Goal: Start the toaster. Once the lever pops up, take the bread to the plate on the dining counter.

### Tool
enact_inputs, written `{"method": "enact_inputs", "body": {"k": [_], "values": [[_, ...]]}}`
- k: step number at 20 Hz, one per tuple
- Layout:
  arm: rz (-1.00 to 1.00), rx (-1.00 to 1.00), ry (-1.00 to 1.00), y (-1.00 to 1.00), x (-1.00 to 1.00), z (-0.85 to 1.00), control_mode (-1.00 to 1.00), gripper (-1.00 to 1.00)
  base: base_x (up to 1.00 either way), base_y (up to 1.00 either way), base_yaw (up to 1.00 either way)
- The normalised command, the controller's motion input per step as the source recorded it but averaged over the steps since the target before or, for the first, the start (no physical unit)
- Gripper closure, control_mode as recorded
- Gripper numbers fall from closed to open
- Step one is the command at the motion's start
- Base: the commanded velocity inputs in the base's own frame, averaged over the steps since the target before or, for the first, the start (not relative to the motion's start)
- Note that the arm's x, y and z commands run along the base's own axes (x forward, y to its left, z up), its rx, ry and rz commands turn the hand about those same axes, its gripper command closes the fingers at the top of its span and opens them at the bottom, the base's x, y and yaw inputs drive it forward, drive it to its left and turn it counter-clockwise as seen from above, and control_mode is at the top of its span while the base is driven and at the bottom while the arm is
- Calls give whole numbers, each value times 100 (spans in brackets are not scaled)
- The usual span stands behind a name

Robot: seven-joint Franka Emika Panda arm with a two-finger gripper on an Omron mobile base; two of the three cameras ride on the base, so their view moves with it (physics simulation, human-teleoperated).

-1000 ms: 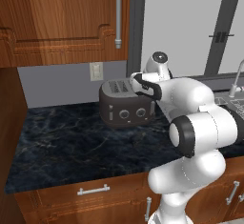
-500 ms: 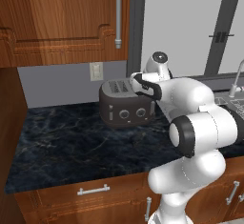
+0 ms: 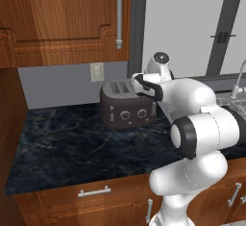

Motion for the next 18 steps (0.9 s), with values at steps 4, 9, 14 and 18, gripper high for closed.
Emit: {"method": "enact_inputs", "body": {"k": [4, 9, 14, 18], "values": [[0, 0, 0, 0, 0, 0, -100, -100, 0, 0, 0], [0, 0, 0, 0, 0, 0, -100, -100, 0, 0, 0], [0, 0, 0, 0, 0, 0, -100, -100, 0, 0, 0], [0, 0, 0, 0, 0, 0, -100, -100, 0, 0, 0]]}}
